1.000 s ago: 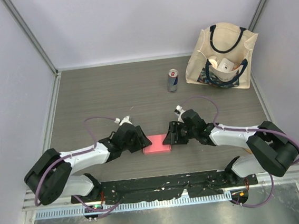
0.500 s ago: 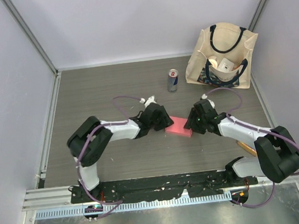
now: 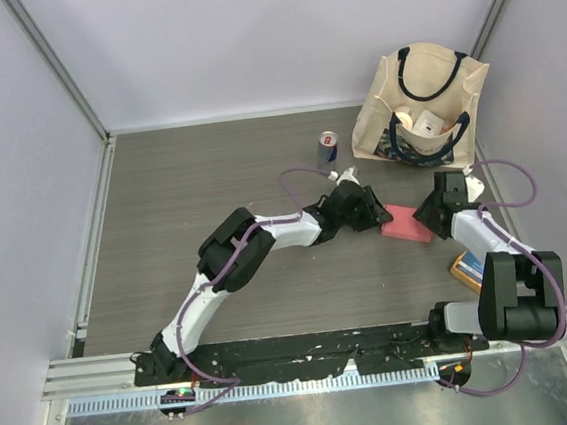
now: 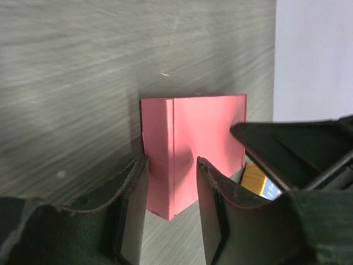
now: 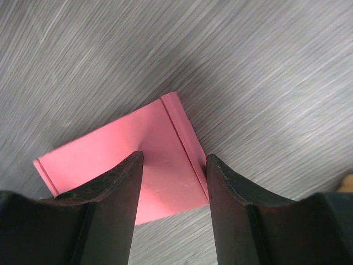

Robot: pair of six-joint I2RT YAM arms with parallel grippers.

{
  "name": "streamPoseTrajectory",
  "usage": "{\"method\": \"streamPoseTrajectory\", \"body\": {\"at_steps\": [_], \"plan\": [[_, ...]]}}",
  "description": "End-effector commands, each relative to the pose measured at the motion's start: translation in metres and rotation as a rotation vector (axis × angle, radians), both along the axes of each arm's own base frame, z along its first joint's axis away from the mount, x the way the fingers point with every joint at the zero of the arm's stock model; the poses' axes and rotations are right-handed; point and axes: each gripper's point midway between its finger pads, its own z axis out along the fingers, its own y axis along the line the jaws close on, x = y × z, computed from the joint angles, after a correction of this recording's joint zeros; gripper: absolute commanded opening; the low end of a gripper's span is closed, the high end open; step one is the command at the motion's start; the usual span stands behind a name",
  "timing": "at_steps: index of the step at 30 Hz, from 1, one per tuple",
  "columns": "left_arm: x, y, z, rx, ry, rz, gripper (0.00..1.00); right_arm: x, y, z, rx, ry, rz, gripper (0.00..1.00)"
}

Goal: Fold the paper box

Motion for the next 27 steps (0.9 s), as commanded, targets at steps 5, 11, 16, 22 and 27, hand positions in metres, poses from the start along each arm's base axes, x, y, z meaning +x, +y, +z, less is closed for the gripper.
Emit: {"method": "streamPoseTrajectory", "body": {"at_steps": [5, 11, 16, 22, 27], "plan": [[-0.085, -0.062, 0.0, -0.103, 0.136, -0.239, 0.4, 0.016, -0.035, 0.005, -0.073, 0.01, -0.022, 0.59], [-0.09, -0.056, 0.001, -0.098, 0.133, -0.25, 0.52, 0.015, -0.055, 0.004, -0.127, 0.033, -0.077, 0.63], [-0.066, -0.032, 0.016, -0.035, 0.072, -0.212, 0.64, 0.003, -0.08, 0.038, -0.259, -0.039, -0.186, 0.72], [-0.042, 0.019, 0.051, 0.062, -0.031, -0.136, 0.71, -0.015, -0.098, 0.076, -0.351, -0.102, -0.294, 0.78], [-0.044, 0.075, 0.067, 0.157, -0.139, -0.066, 0.72, -0.009, -0.071, 0.1, -0.327, -0.185, -0.193, 0.78]]}}
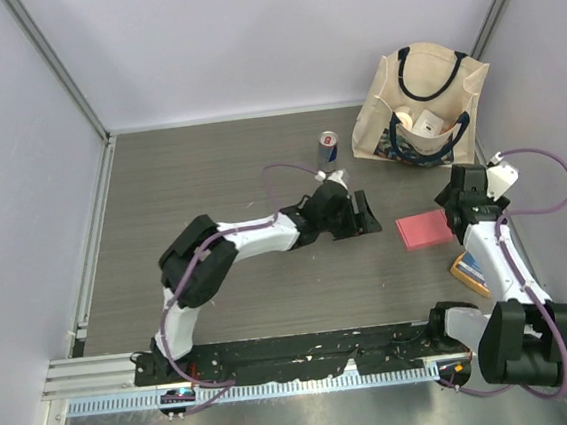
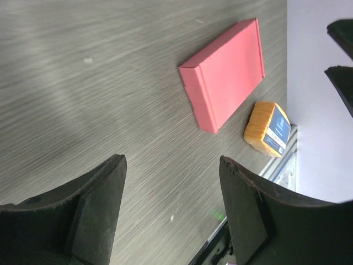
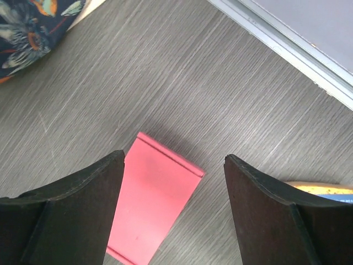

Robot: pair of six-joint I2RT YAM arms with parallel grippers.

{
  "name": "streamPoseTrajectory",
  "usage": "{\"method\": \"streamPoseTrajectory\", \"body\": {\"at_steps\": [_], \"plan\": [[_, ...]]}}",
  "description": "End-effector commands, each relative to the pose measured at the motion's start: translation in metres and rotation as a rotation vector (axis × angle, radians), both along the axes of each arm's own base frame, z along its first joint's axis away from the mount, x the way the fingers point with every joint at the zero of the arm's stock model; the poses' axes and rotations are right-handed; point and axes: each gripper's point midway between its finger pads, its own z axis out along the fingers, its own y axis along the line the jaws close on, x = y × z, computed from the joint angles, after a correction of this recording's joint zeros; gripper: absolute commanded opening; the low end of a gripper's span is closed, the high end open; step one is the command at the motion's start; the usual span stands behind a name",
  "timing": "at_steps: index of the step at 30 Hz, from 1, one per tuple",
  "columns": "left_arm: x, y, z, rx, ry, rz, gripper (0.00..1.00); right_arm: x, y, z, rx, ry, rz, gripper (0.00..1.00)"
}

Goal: Fold the paper box

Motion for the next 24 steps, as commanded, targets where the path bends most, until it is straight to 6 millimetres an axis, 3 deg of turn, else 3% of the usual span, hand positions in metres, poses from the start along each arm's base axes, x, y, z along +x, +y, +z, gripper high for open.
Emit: {"method": "streamPoseTrajectory", "body": {"at_steps": [1, 2, 3, 4, 5, 6, 7, 8, 9, 10, 11, 12, 13, 14, 17, 18, 21, 24], "plan": [[0.007, 0.05, 0.065, 0.015, -0.197, 0.066, 0.72, 0.005, 0.022, 0.032, -0.036, -0.064, 0.072, 0.78], [0.004, 0.058, 0.069, 0.018, -0.212, 0.068, 0.72, 0.009, 0.032, 0.045, -0.041, -0.099, 0.095, 0.78], [0.002, 0.076, 0.059, 0.064, -0.232, 0.096, 0.73, 0.013, 0.065, 0.049, -0.04, -0.107, 0.203, 0.78], [-0.001, 0.089, 0.086, 0.035, -0.267, 0.115, 0.74, 0.013, 0.079, 0.054, -0.041, -0.12, 0.237, 0.77], [-0.004, 0.098, 0.089, 0.046, -0.279, 0.125, 0.75, 0.015, 0.096, 0.066, -0.045, -0.151, 0.281, 0.78], [-0.007, 0.115, 0.087, 0.079, -0.304, 0.144, 0.76, 0.015, 0.131, 0.069, -0.021, -0.168, 0.379, 0.78], [-0.012, 0.129, 0.109, 0.06, -0.337, 0.158, 0.76, 0.013, 0.151, 0.071, -0.009, -0.174, 0.441, 0.78], [-0.016, 0.144, 0.114, 0.079, -0.353, 0.172, 0.77, 0.013, 0.168, 0.078, 0.006, -0.191, 0.488, 0.78], [-0.022, 0.16, 0.109, 0.119, -0.369, 0.176, 0.77, 0.012, 0.186, 0.076, 0.013, -0.18, 0.539, 0.78], [-0.024, 0.18, 0.107, 0.169, -0.382, 0.206, 0.78, 0.003, 0.219, 0.08, 0.023, -0.188, 0.646, 0.78], [-0.031, 0.197, 0.134, 0.128, -0.425, 0.237, 0.79, 0.0, 0.232, 0.081, 0.021, -0.189, 0.683, 0.78], [-0.038, 0.219, 0.121, 0.187, -0.414, 0.248, 0.8, -0.004, 0.247, 0.078, 0.016, -0.178, 0.722, 0.78], [-0.04, 0.237, 0.129, 0.198, -0.44, 0.29, 0.8, -0.015, 0.268, 0.081, 0.021, -0.188, 0.791, 0.79], [-0.049, 0.258, 0.143, 0.163, -0.471, 0.323, 0.82, -0.02, 0.278, 0.085, 0.017, -0.202, 0.822, 0.79], [-0.064, 0.306, 0.154, 0.163, -0.502, 0.413, 0.87, -0.034, 0.295, 0.1, 0.028, -0.287, 0.896, 0.8], [-0.077, 0.329, 0.166, 0.116, -0.523, 0.443, 0.88, -0.035, 0.299, 0.108, 0.048, -0.332, 0.912, 0.8], [-0.098, 0.366, 0.196, -0.007, -0.578, 0.5, 0.9, -0.049, 0.292, 0.133, 0.083, -0.445, 0.966, 0.79], [-0.119, 0.395, 0.225, -0.142, -0.638, 0.53, 0.93, -0.067, 0.274, 0.176, 0.127, -0.64, 1.02, 0.82]]}}
